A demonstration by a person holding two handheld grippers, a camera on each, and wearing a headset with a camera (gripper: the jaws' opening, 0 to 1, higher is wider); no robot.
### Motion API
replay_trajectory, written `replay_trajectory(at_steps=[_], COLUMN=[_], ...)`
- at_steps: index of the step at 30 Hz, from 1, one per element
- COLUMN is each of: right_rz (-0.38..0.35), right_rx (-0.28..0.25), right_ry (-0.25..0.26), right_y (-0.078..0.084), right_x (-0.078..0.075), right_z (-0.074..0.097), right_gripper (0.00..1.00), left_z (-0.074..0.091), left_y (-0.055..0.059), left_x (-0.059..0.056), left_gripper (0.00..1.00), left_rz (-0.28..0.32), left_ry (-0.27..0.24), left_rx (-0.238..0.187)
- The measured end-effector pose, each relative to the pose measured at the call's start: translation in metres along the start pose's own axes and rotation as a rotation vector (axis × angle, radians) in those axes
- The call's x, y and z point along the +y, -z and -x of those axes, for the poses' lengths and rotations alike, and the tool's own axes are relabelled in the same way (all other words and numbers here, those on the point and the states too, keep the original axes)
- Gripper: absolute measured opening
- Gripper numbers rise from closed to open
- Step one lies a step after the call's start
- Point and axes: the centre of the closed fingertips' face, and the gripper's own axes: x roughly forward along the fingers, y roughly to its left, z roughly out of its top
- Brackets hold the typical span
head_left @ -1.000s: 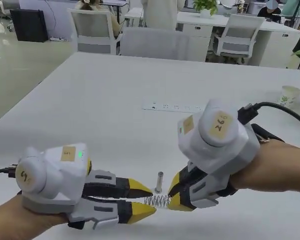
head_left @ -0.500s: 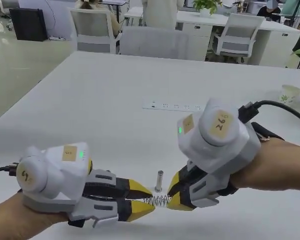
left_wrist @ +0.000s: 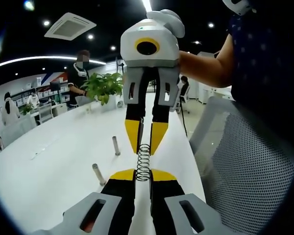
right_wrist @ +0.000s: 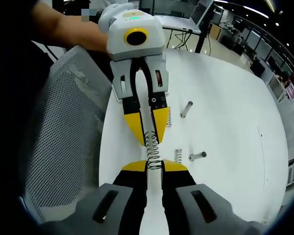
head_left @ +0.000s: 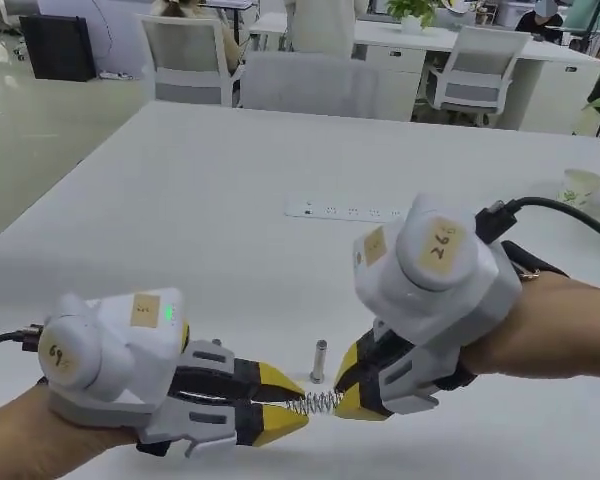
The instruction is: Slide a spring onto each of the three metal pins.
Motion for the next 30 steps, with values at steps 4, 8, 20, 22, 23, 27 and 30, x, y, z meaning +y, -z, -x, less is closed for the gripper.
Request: replay_trajectory(at_steps=[4, 8, 20, 22, 23, 27, 30], right_rz=[0.007, 0.013, 0.009, 0.007, 0.007, -0.002, -0.006], right_rx=[0.002, 0.004, -0.005, -0.007, -0.008, -0.016, -0.022], right_ry=[0.004, 0.007, 0.01, 0.008, 0.007, -0.001, -0.004], right_y=[-0.0019, -0.0038, -0.0079, -0.0074, -0.0074, -0.0071, -0.0076], right_x=[0.0002, 0.0004, 0.0003, 0.001, 0.0011, 0.0021, 0.0026], right_z=[0.0021, 0.0044, 0.0072, 0.0064, 0.0062, 0.0055, 0.0051], right_gripper=[0.07, 0.07, 0.08, 0.08, 0.08, 0.08, 0.09], left_z=[-0.0003, -0.0006, 0.0014, 0.0014, 0.0014, 0.0017, 0.002], left_y=[-0.0005, -0.0018, -0.0023, -0.0017, -0.0013, -0.0003, 0.0003], left_x=[0.0005, 0.0009, 0.0005, -0.0001, -0.0002, -0.0013, -0.0015], left_gripper=[0.02, 0.02, 0.02, 0.02, 0.02, 0.01, 0.01], left_rz=[-0.004, -0.007, -0.002, -0.001, -0.001, 0.0, 0.001], left_ry=[-0.001, 0.0, -0.003, 0.0, 0.0, 0.003, 0.004], left_rx=[-0.001, -0.003, -0.005, -0.002, 0.001, 0.006, 0.008])
